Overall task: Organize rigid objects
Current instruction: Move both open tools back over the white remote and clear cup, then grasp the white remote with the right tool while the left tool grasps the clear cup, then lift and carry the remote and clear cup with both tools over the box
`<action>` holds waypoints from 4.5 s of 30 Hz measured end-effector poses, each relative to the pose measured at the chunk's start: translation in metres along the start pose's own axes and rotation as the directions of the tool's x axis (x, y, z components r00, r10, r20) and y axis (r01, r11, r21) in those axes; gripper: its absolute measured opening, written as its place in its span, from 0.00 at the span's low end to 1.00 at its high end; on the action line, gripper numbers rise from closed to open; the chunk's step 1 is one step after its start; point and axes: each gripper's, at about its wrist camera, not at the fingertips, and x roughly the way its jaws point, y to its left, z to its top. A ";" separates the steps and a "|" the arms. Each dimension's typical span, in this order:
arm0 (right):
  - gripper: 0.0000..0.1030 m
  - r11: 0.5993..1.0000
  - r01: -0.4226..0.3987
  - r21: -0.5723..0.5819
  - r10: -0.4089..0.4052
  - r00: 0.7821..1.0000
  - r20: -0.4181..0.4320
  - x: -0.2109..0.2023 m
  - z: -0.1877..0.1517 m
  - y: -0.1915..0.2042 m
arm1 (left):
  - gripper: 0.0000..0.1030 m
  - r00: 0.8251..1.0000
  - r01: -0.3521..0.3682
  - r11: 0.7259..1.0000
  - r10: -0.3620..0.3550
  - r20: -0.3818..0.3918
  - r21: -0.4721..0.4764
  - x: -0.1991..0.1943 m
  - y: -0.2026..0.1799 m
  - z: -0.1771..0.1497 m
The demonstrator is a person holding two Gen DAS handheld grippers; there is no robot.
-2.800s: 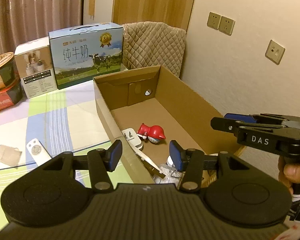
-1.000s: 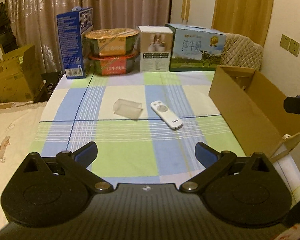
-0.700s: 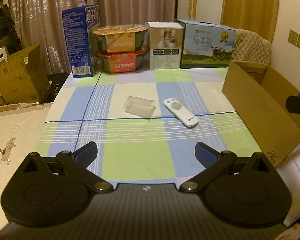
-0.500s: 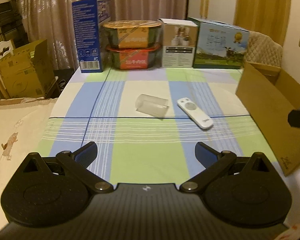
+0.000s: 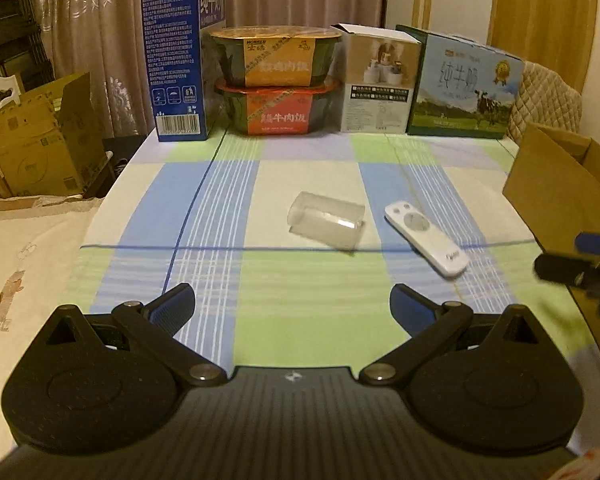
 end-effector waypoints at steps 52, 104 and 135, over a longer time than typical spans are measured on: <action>0.37 0.977 -0.067 -0.203 0.052 0.996 -0.076 0.157 0.002 -0.003 | 0.99 0.999 0.051 0.986 -0.049 -0.017 0.159 0.120 -0.008 0.042; 0.41 0.997 0.017 -0.073 -0.025 0.993 -0.114 0.153 0.012 -0.031 | 0.79 0.976 0.218 0.957 -0.211 -0.055 0.192 0.160 -0.028 0.040; 0.36 0.999 0.032 -0.042 -0.036 0.996 -0.083 0.123 0.013 -0.021 | 0.66 0.986 0.144 0.988 -0.140 -0.085 0.045 0.117 -0.040 0.046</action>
